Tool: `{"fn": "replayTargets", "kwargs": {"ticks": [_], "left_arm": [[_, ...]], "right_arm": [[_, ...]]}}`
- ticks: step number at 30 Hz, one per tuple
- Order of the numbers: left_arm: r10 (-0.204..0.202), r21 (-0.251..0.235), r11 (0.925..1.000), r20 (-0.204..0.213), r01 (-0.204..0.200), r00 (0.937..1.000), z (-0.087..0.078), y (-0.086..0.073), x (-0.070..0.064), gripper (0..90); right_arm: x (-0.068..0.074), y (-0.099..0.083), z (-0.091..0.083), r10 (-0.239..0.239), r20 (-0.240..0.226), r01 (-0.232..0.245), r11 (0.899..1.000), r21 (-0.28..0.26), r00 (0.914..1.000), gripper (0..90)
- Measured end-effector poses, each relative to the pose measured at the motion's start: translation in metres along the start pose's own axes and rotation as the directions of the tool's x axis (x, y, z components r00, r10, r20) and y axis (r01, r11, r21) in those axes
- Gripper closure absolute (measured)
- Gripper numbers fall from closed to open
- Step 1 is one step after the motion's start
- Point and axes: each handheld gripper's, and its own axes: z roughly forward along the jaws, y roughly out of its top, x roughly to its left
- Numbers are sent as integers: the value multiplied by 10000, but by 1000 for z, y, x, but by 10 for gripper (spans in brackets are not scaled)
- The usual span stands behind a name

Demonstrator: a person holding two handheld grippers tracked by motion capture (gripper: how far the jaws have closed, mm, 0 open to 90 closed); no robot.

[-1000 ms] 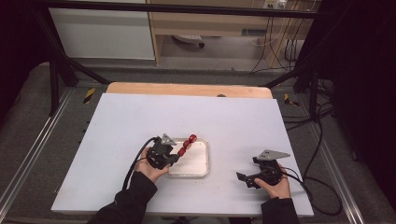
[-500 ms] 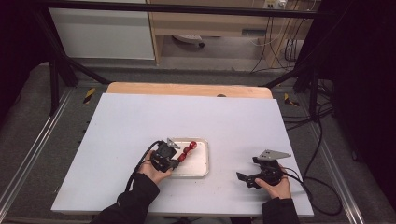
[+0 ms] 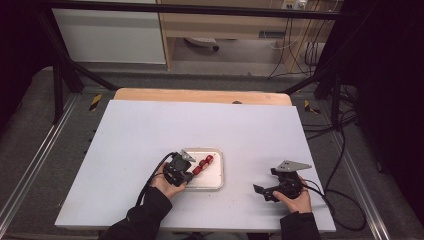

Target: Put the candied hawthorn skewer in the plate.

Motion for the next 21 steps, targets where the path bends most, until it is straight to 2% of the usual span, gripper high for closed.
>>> {"fn": "replayTargets", "kwargs": {"ticks": [4, 7, 11, 17, 19, 21], "left_arm": [[136, -273, 9995, 124, -133, 9998, -6, -2, 3, 846], [322, -590, 9978, 257, -306, 9992, -14, -5, 6, 793], [608, -1033, 9931, 412, -563, 9973, -24, -9, 9, 650], [1281, -1639, 9791, 395, -1200, 9910, -38, -20, 14, 437], [1281, -1738, 9776, 426, -1189, 9908, -42, -25, 19, 389], [1082, -1746, 9797, 486, -982, 9929, -47, -30, 24, 362]], "right_arm": [[0, 0, 0, 10, -4, -10, 10000, -32, 10000, 14], [0, 0, -1, 36, -16, -36, 10000, -23, 10000, 14], [0, 0, -1, 16, -3, -16, 10000, -66, 10000, 14], [0, 0, -1, 26, -3, -26, 10000, -64, 10000, 13], [0, 0, -2, 16, -10, -16, 10000, -52, 10000, 13], [0, 1, -2, 34, -3, -34, 10000, -56, 10000, 13]]}}
